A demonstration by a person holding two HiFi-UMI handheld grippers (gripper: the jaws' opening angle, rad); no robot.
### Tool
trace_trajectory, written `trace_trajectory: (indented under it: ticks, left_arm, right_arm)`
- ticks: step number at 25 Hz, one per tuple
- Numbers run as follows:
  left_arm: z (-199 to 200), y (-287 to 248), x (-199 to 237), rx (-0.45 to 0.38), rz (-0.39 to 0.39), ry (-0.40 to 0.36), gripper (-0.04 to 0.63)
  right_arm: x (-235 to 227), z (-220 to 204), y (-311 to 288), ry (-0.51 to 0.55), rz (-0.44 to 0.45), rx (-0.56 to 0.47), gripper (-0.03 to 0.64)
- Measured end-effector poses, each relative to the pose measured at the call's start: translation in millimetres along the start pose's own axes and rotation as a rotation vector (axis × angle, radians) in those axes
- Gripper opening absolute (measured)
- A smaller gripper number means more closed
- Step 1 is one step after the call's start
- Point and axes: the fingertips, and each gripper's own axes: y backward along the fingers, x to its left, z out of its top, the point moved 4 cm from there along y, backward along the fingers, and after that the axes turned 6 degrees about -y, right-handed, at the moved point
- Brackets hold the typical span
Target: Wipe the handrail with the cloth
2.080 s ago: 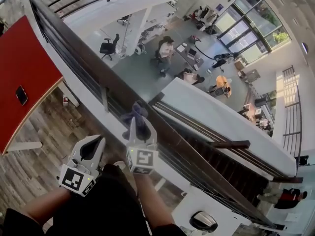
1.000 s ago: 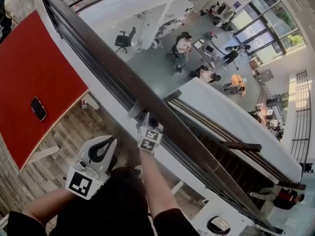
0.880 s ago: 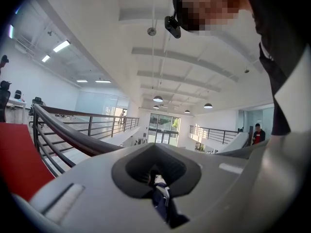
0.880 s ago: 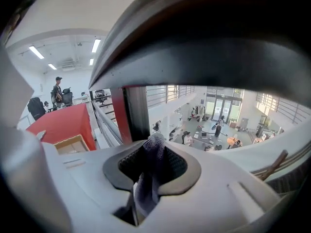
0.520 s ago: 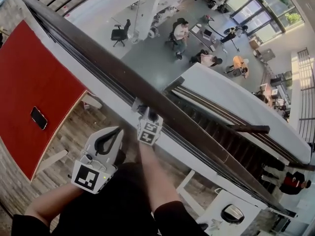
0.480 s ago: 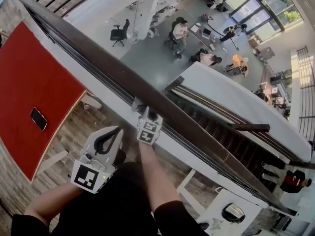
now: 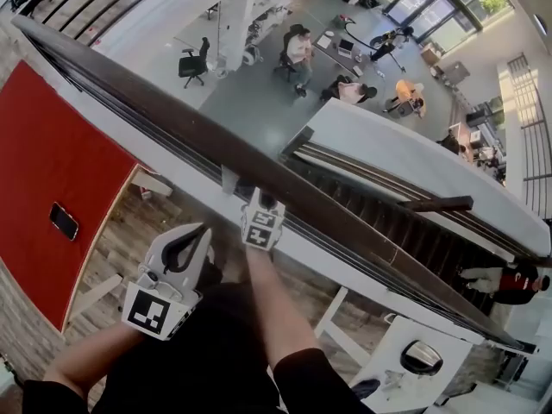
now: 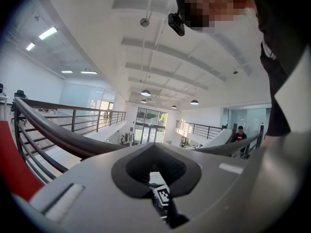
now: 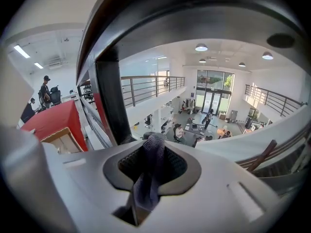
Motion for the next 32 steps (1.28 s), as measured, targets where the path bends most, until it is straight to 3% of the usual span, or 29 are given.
trace_trajectory:
  ticks: [32]
  left_arm:
    - [5.1,-10.1,-44.1,0.018,-0.016,0.015,-0.002]
  right_arm:
    - [-64.2,-21.8,35.7,-0.022,-0.030,-0.019,0.066]
